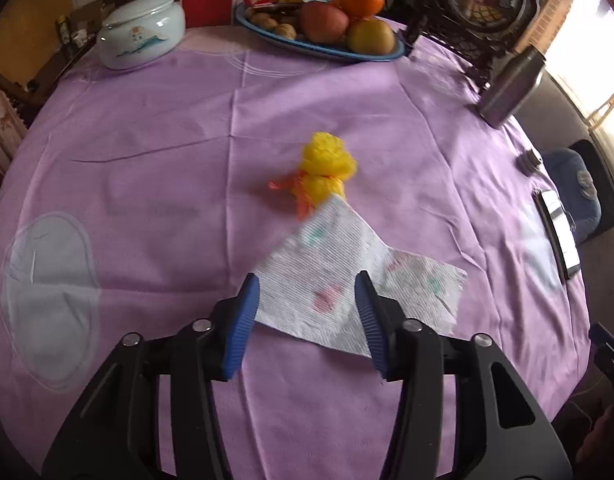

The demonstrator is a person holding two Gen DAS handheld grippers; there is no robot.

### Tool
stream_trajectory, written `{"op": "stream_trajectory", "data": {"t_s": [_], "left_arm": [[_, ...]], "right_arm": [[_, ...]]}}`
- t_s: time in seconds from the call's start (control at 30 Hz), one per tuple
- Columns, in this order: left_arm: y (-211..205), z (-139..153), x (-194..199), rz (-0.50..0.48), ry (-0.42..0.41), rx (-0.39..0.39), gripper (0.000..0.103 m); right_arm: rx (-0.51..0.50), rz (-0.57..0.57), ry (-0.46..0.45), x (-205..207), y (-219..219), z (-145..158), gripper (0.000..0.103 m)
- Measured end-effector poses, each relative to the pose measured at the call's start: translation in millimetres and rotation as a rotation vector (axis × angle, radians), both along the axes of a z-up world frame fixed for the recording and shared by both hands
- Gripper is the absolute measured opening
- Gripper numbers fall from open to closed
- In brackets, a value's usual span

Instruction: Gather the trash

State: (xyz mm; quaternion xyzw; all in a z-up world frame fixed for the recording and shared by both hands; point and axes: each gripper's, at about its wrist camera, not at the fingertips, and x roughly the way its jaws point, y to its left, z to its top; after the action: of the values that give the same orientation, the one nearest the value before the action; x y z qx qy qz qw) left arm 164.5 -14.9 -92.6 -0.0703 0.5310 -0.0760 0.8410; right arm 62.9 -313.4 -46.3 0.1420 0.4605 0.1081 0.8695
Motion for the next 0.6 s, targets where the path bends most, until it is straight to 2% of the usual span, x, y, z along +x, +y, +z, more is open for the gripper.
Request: {"op": "stream_trajectory", "data": {"t_s": [0.1,0.2,0.27,0.3,0.33,0.43,0.53,0.6], "left_arm": [[1.6,-7.2,13.9,0.023,0.010,0.026,0.071],[-6.4,-15.8,27.8,-0.001,0.032,0.033,0.072],[-15.1,-14.7,26.4,-0.034,0.018,0.030,0.068],[-20.0,-10.9,22.5,-0.053,-0.002,0.032,0.057],[-23.4,-8.0,19.5,-0.068,-0.013,0.028,0.041],[-23.7,6.1,5.4,-0.087,-0.045,0.005,0.021],[-7.8,23.1,-13.0,-0.056,-0.082,0.001,0.014],[13.3,33.3,-28.9,-0.010,-0.096,-0.001,0.014]], "right_arm": [[0.009,-0.025,0.011,-1.6,-6.9,-1.4,0.057],[0.014,-0.041,0.017,-3.4,-10.5,-2.0,0.057],[0.016,-0.044,0.016,-4.7,-10.2,-1.4,0.057],[0.017,-0.043,0.014,-4.4,-9.6,-1.2,0.057],[0.019,-0.040,0.011,-4.1,-8.4,-0.5,0.057],[0.029,-0.026,0.007,0.1,-2.6,-0.4,0.057],[0.050,0.019,0.015,11.7,11.9,-4.3,0.057],[0.061,0.054,0.020,19.8,22.3,-6.5,0.057]]}}
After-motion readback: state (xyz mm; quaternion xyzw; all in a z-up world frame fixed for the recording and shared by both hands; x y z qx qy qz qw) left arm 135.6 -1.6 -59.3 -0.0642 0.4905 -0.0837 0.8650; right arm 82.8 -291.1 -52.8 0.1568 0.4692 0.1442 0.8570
